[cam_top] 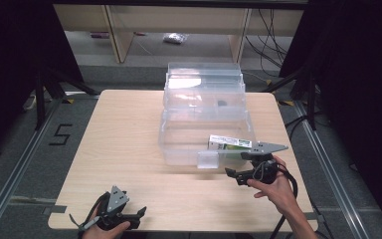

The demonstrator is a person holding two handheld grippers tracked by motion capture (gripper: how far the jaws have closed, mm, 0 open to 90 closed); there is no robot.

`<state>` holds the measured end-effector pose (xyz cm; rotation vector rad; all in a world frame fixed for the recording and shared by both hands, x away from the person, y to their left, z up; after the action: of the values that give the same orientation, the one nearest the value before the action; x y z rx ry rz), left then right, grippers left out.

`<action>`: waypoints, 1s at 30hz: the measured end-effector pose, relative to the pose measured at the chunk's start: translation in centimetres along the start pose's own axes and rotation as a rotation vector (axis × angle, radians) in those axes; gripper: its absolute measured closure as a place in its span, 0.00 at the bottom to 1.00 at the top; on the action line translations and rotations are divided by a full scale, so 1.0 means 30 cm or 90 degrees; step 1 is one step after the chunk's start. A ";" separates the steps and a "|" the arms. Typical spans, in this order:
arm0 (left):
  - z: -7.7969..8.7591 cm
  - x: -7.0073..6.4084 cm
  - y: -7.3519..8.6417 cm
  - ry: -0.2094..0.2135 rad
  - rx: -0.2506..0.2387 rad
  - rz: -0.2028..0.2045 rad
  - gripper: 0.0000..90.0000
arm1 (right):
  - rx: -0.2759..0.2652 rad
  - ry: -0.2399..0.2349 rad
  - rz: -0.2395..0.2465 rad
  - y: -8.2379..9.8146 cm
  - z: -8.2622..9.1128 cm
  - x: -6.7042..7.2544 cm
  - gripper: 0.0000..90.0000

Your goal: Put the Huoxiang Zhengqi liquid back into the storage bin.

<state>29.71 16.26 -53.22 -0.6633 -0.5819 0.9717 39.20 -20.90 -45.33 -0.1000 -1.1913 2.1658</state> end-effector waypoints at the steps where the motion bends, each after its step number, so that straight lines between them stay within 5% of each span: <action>1: 0.001 0.001 0.000 0.001 0.002 -0.003 0.17 | -0.001 0.005 0.008 0.004 -0.002 -0.003 0.18; 5: 0.001 0.001 -0.001 -0.006 -0.003 0.002 0.17 | -0.006 -0.001 -0.008 0.029 -0.016 0.012 0.18; 10: 0.007 -0.005 -0.003 0.002 -0.011 0.009 0.17 | 0.002 0.007 0.019 0.062 -0.025 0.026 0.18; 11: 0.014 -0.001 -0.001 0.001 -0.001 -0.010 0.17 | 0.002 0.010 0.018 0.070 -0.028 0.031 0.18; 13: 0.014 -0.007 0.000 -0.005 -0.006 -0.001 0.17 | 0.000 0.005 -0.008 0.089 -0.036 0.050 0.18; 18: 0.024 0.000 0.001 -0.019 -0.003 -0.014 0.17 | 0.010 0.006 0.004 0.134 -0.047 0.062 0.18; 20: 0.026 0.000 0.002 -0.023 -0.002 -0.016 0.17 | 0.009 -0.002 -0.025 0.153 -0.048 0.077 0.18; 30: 0.031 -0.006 0.001 -0.011 -0.001 -0.016 0.17 | 0.003 -0.004 -0.054 0.223 -0.043 0.077 0.18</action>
<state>28.96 16.33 -52.66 -0.6482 -0.6056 0.9546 34.47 -21.12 -50.75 -0.0402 -1.1734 2.0966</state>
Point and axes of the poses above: each handheld gripper's, and its own axes: z roughly backward along the jaws, y roughly out of its underside, x roughly to its left, the point moved 5 cm from there along -z, roughly forward along the jaws, and after that the axes turned 11 degrees about -y, right-handed, at the moved point
